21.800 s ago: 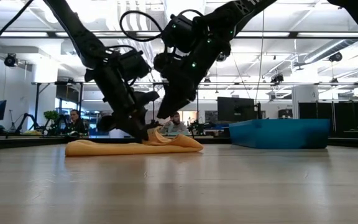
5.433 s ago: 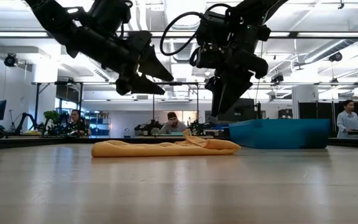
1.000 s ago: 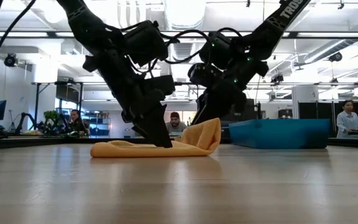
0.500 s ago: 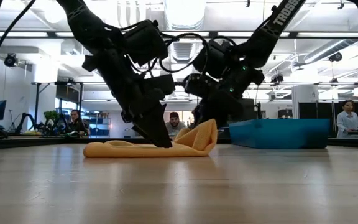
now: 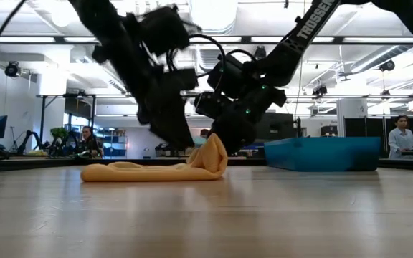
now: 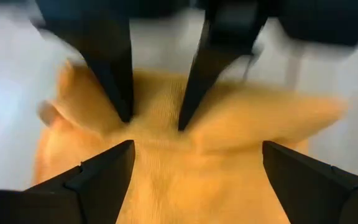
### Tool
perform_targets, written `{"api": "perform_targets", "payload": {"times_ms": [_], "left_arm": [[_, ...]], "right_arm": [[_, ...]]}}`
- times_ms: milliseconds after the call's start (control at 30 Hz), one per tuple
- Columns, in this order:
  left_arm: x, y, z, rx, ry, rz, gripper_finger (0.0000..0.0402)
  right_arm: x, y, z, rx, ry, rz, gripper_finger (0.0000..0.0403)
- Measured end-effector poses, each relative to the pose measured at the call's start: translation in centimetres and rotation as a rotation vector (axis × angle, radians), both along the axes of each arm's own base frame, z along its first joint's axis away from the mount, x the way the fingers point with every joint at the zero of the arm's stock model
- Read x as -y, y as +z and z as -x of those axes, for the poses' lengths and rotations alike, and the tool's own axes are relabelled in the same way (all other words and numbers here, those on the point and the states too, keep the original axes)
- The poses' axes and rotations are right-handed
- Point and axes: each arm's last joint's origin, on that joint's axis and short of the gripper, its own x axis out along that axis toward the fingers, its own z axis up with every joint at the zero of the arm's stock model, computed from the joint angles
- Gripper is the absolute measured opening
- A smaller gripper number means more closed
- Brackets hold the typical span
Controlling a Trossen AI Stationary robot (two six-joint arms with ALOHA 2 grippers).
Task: Roll microfiber towels into tight, uniform cylinder then place into a basket
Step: Roll the orange towel
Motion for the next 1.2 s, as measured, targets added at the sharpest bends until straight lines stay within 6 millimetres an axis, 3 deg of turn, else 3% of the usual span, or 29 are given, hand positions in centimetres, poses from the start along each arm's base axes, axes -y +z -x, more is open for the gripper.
{"api": "perform_targets", "payload": {"times_ms": [133,233,533,667,1000,1200], "left_arm": [[0.4,3.0,0.1,0.153,0.06,0.029,0.0336],[0.4,3.6,-0.2,0.246,0.119,0.017,0.0336],[1.7,0.9,-2.4,0.259,0.116,-0.004,0.0336],[2.2,0.0,-2.4,0.238,0.126,-0.026,0.0336],[2.6,2.0,-1.6,0.277,0.099,-0.016,0.0336],[3.4,0.1,-1.9,0.249,0.092,-0.02,0.0336]], "right_arm": [[0.0,0.0,-0.1,0.005,0.014,0.012,0.0191],[0.0,0.0,-0.1,0.004,0.015,0.012,0.0191],[0.0,-0.1,0.1,0.005,0.068,0.055,0.0191],[0.0,0.0,0.2,-0.001,0.076,0.068,0.0191],[0.0,0.0,0.2,-0.009,0.059,0.042,0.0191],[0.0,0.0,0.2,-0.01,0.057,0.042,0.0191]]}}
